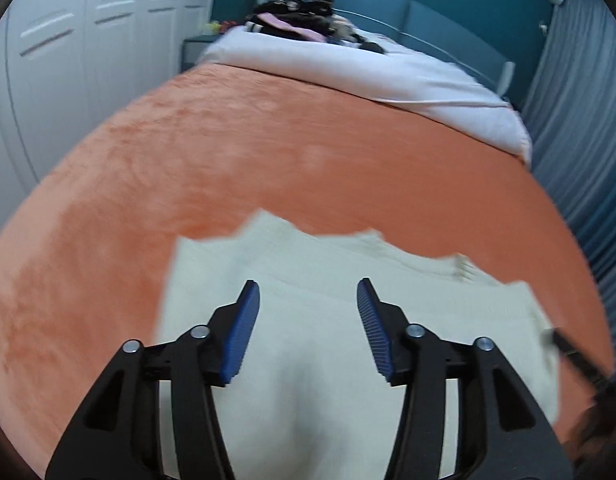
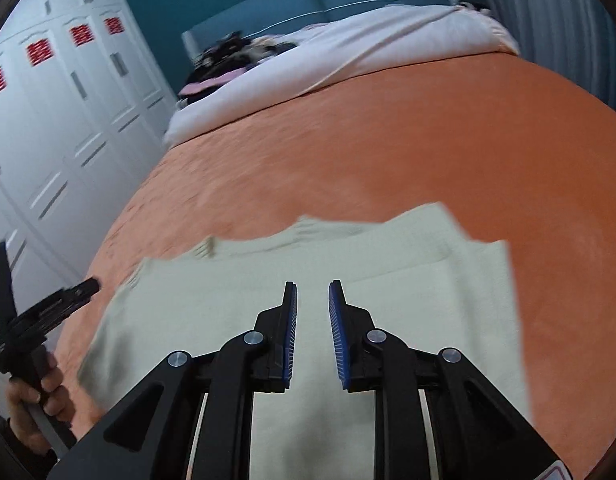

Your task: Fold small clothes

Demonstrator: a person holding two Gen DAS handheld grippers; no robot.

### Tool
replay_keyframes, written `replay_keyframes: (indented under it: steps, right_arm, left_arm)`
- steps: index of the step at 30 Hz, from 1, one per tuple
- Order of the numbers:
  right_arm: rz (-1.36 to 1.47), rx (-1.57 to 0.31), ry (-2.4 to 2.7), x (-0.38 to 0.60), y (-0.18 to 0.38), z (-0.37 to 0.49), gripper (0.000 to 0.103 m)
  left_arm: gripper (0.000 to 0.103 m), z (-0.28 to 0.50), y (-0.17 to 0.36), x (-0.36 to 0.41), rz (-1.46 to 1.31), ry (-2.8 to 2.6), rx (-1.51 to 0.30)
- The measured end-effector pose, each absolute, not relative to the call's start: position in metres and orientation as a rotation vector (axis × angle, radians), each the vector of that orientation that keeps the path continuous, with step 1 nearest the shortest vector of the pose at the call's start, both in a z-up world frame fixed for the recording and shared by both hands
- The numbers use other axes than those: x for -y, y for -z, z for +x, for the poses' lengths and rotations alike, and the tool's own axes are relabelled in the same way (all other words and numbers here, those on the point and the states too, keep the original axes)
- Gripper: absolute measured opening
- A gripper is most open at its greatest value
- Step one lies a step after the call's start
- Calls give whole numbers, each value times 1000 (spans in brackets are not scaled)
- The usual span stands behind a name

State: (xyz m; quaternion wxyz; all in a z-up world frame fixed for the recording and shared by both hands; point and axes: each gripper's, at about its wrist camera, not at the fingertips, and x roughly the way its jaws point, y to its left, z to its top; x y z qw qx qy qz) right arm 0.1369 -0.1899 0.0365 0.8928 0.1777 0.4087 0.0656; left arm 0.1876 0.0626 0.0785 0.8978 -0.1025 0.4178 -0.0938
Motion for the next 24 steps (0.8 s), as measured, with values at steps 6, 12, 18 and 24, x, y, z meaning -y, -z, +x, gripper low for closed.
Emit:
replay_keyframes:
  steps: [6,12,18,24]
  right_arm:
    - [295,-931,-227,146,1,141,4]
    - [432,-948,104,292,25,89,0]
    - [513,-899,166,349,15,53,0]
    - [419,-834,192,325,-5,96,60]
  left_arm:
    - [50,179,-36,-35,-150,191,-1005]
    - [17,182,-12,-127,-221,144,-1036]
    - [16,171,-18,-143,-275,129,-1015]
    - [58,174,-36,-137,-268,59,-972]
